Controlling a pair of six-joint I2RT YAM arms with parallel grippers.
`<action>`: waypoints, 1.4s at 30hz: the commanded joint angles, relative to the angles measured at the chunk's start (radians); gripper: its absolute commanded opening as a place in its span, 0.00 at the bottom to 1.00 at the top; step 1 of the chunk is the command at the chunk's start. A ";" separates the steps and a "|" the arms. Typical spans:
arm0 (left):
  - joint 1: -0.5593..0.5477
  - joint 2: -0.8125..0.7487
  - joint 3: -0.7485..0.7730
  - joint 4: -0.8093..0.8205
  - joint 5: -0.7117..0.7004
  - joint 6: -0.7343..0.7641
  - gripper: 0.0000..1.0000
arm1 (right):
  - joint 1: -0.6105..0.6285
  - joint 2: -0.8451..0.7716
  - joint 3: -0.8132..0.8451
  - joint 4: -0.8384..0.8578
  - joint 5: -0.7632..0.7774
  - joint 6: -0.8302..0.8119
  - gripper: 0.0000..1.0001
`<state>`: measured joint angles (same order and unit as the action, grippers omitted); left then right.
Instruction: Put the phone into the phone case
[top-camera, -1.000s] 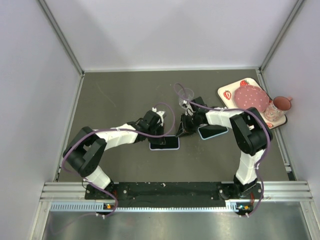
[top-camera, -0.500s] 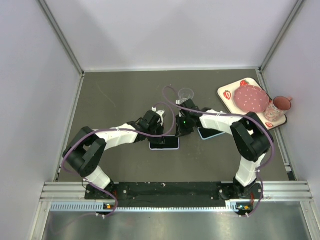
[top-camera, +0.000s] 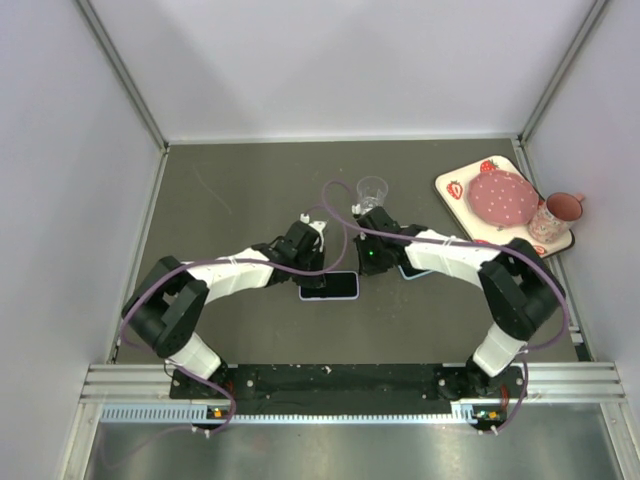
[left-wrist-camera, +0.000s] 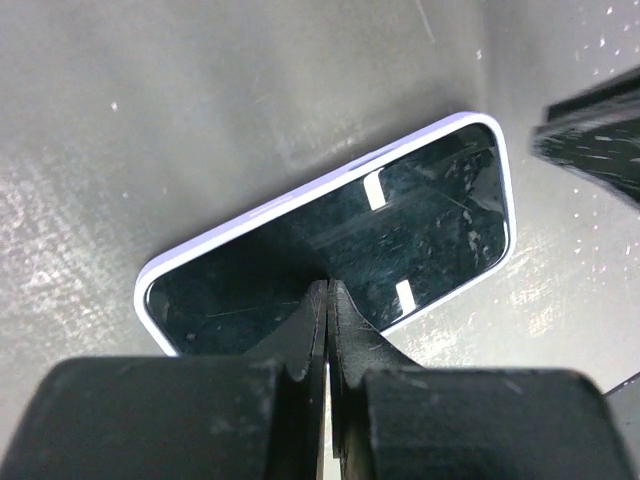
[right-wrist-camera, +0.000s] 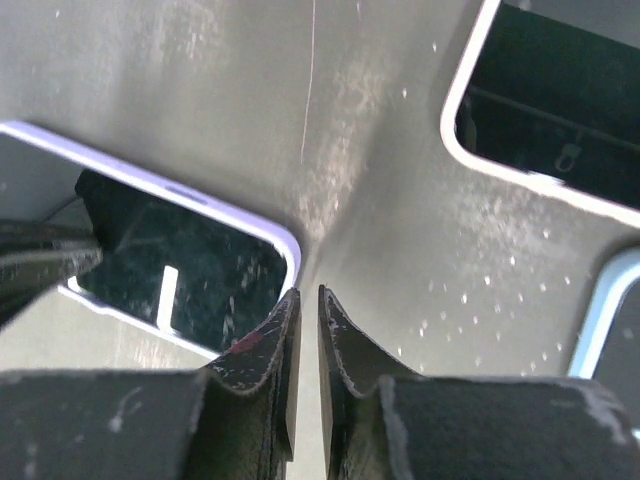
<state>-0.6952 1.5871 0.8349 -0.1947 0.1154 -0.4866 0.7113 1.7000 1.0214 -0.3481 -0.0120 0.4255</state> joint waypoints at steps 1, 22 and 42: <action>0.005 -0.055 -0.045 -0.071 -0.063 0.025 0.00 | -0.007 -0.182 -0.030 -0.017 -0.043 -0.013 0.15; 0.005 -0.812 -0.335 0.168 -0.155 0.019 0.62 | -0.115 -0.747 -0.311 0.248 -0.098 0.045 0.79; 0.006 -0.989 -0.359 0.169 -0.229 0.014 0.99 | -0.124 -0.743 -0.319 0.265 -0.094 0.052 0.99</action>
<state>-0.6933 0.5579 0.4320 -0.0376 -0.0990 -0.4835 0.6029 0.9413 0.6678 -0.1043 -0.1104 0.4732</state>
